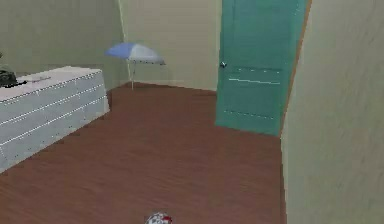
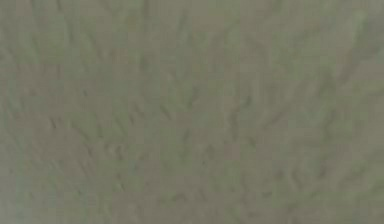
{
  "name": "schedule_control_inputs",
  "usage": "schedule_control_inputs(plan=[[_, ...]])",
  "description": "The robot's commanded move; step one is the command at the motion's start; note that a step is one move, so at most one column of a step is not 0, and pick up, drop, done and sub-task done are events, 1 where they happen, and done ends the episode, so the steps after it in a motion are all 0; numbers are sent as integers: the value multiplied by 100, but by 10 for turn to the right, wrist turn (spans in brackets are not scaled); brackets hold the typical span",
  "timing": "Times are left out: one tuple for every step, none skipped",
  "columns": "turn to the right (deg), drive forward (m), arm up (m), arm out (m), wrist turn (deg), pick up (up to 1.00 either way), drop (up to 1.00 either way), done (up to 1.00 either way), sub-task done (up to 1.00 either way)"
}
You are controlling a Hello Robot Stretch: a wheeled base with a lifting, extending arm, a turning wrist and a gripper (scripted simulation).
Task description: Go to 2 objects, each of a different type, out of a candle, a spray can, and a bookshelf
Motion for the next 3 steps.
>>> schedule_control_inputs(plan=[[-300,0,0,0,0,0,0,0,0],[0,70,0,0,0,0,0,0,0],[30,0,0,0,0,0,0,0,0]])
